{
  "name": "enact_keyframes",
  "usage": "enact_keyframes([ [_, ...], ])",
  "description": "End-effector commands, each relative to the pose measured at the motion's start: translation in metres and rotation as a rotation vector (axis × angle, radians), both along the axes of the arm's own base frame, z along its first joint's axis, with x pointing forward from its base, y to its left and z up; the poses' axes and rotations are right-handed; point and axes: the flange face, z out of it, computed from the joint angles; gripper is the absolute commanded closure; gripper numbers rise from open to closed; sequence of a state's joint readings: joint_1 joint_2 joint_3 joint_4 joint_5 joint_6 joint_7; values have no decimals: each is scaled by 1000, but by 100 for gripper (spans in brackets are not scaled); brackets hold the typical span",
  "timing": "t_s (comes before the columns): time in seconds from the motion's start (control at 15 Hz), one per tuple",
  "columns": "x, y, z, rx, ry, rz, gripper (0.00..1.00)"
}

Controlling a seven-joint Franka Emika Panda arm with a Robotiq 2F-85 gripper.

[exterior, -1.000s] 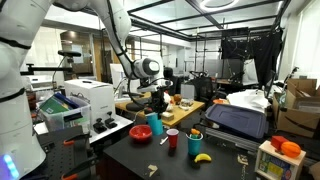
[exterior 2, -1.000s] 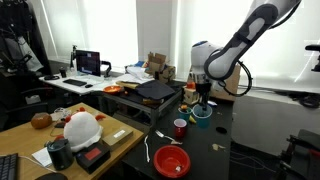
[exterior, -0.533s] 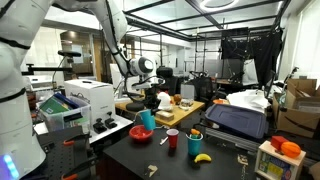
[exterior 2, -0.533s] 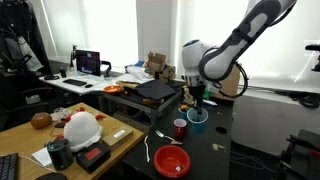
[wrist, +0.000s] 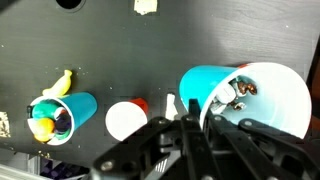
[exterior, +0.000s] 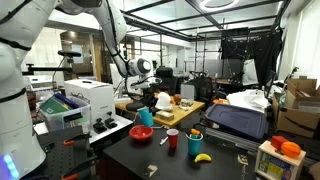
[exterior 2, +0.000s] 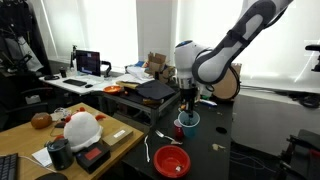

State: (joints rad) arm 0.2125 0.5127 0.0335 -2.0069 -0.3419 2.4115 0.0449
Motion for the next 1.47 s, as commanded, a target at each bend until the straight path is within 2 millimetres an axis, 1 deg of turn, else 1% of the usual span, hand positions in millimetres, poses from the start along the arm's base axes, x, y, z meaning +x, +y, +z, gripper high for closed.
enact_keyframes([
  [0.0, 12, 19, -4, 9, -53, 23, 99],
  [0.33, 34, 46, 0, 35, -136, 82, 99],
  [0.47, 42, 53, -2, 31, -157, 92, 99],
  [0.6, 46, 59, -12, 15, -168, 103, 99],
  [1.0, 47, 77, -46, -53, -231, 158, 99],
  [1.13, 47, 83, -52, -83, -274, 194, 99],
  [1.4, 45, 92, -54, -145, -373, 270, 99],
])
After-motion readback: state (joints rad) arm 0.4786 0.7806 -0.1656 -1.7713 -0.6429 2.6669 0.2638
